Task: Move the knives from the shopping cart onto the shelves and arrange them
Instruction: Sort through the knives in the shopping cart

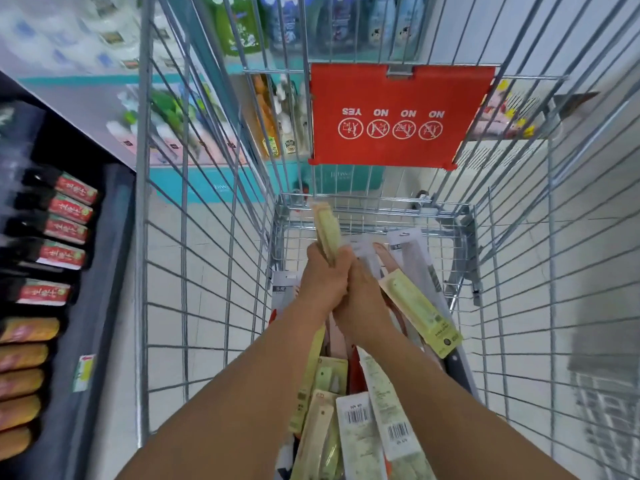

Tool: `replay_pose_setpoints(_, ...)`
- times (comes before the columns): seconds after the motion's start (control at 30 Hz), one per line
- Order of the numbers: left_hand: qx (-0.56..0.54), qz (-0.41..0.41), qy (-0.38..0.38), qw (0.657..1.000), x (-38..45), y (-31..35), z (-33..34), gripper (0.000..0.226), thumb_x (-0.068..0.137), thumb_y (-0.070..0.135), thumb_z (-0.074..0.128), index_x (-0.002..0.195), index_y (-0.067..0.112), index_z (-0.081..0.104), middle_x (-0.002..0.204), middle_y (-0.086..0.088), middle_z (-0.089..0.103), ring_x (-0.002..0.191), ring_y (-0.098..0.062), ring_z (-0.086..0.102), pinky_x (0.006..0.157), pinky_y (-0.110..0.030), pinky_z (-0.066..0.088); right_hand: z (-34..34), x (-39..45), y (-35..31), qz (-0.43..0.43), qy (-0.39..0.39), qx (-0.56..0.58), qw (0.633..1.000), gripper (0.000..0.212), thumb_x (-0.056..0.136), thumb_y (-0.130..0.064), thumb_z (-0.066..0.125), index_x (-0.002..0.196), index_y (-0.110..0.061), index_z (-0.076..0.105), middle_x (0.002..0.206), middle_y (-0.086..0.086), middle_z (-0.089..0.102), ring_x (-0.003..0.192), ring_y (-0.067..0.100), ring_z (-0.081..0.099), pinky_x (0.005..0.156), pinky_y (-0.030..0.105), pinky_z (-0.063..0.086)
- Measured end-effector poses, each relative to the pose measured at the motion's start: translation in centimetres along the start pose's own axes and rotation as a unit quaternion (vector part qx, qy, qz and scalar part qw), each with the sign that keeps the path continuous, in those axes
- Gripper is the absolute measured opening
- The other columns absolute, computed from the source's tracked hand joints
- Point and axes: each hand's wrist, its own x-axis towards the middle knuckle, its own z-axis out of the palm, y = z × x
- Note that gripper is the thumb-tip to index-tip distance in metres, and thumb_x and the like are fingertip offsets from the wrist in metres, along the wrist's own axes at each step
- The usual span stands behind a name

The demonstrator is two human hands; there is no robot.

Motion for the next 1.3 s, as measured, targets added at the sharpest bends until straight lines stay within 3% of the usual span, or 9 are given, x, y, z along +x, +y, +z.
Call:
replay_pose_setpoints(0.17,0.220,0.084,-0.021,0.972,4.4,1.1,-1.8,0.039,0.090,0.024,0.060,0.121,0.013,0.040,0.100,-0.002,0.054,0.079,-0.017,0.057,0.059,-0.025,0.045,-0.3,1.9,2.8,0.006,-0.096,0.044,0.994,0.061,0.095,-0.014,0.048,0.150,-0.024,0.023,0.138,0.008,0.050,0.101,0.015,0.059,0.081,0.022,0.048)
replay_pose_setpoints(0.3,0.416,0.147,-0.058,0.895,7.3,2.0,-2.6,0.047,0.083,0.026,0.067,0.118,0.013,0.038,0.093,-0.006,0.053,0.075,-0.024,0.056,0.060,-0.032,0.044,-0.2,2.3,5.6,0.101,0.025,-0.107,0.989,0.061,0.094,-0.027,0.047,0.150,-0.028,0.022,0.155,0.000,0.027,0.143,0.026,0.024,0.114,0.045,0.026)
replay_pose_setpoints(0.4,0.509,0.213,-0.069,0.831,8.8,2.2,-2.4,0.046,0.083,0.021,0.065,0.121,0.012,0.042,0.102,-0.008,0.049,0.078,-0.024,0.058,0.063,-0.033,0.046,-0.5,1.5,6.8,0.247,-0.028,-0.135,0.959,0.069,0.095,-0.032,0.049,0.151,-0.033,0.008,0.160,0.002,0.004,0.147,0.031,0.002,0.116,0.053,0.009)
replay_pose_setpoints(0.6,0.626,0.286,-0.030,0.724,11.1,2.1,-3.1,0.036,0.084,0.008,0.056,0.118,0.010,0.047,0.102,-0.009,0.059,0.085,-0.028,0.062,0.068,-0.036,0.046,0.4,1.5,9.6,0.197,-0.007,-0.232,0.953,0.058,0.085,-0.024,0.067,0.135,-0.018,0.038,0.136,0.007,0.042,0.121,0.030,0.039,0.101,0.036,0.034)
replay_pose_setpoints(0.73,0.647,0.313,-0.002,0.695,12.8,1.6,-3.3,0.044,0.083,-0.005,0.047,0.124,0.012,0.049,0.117,-0.011,0.062,0.111,-0.029,0.054,0.103,-0.042,0.035,0.3,3.2,8.8,0.117,0.020,-0.239,0.964,0.063,0.081,-0.018,0.063,0.138,-0.029,0.039,0.126,-0.006,0.054,0.110,0.026,0.049,0.095,0.034,0.037)
replay_pose_setpoints(0.93,0.580,0.275,0.065,0.764,12.6,0.4,-3.2,0.054,0.092,0.009,0.045,0.144,0.018,0.032,0.141,-0.010,0.041,0.132,-0.031,0.032,0.113,-0.043,0.021,-0.2,5.2,7.1,0.015,0.130,-0.163,0.978,0.032,0.086,-0.003,0.053,0.108,-0.018,0.071,0.097,0.008,0.073,0.078,0.032,0.065,0.068,0.029,0.049)
replay_pose_setpoints(1.07,0.213,0.113,-0.033,0.970,9.1,0.4,-1.6,0.043,0.096,0.041,0.038,0.116,0.008,0.059,0.112,-0.013,0.063,0.102,-0.029,0.061,0.089,-0.040,0.049,0.5,6.9,6.2,-0.075,0.190,-0.167,0.964,0.033,0.080,-0.015,0.051,0.103,-0.016,0.074,0.103,0.006,0.073,0.097,0.035,0.065,0.087,0.049,0.051)
replay_pose_setpoints(1.2,-0.026,-0.014,-0.068,0.997,6.9,0.5,-1.0,0.023,0.088,0.024,0.066,0.109,0.014,0.061,0.106,-0.006,0.065,0.088,-0.018,0.065,0.076,-0.031,0.057,1.1,7.8,5.2,-0.125,0.166,-0.173,0.963,0.037,0.074,-0.009,0.059,0.109,-0.013,0.072,0.111,0.009,0.071,0.105,0.037,0.064,0.093,0.051,0.047)
replay_pose_setpoints(1.3,0.099,0.059,0.017,0.993,8.2,0.9,-1.5,0.035,0.082,0.012,0.068,0.116,0.018,0.060,0.111,0.006,0.057,0.100,-0.011,0.056,0.088,-0.024,0.046,0.6,6.8,5.6,-0.073,0.090,-0.150,0.982,0.051,0.086,-0.007,0.057,0.137,-0.009,0.050,0.142,0.011,0.049,0.133,0.031,0.043,0.112,0.033,0.025)
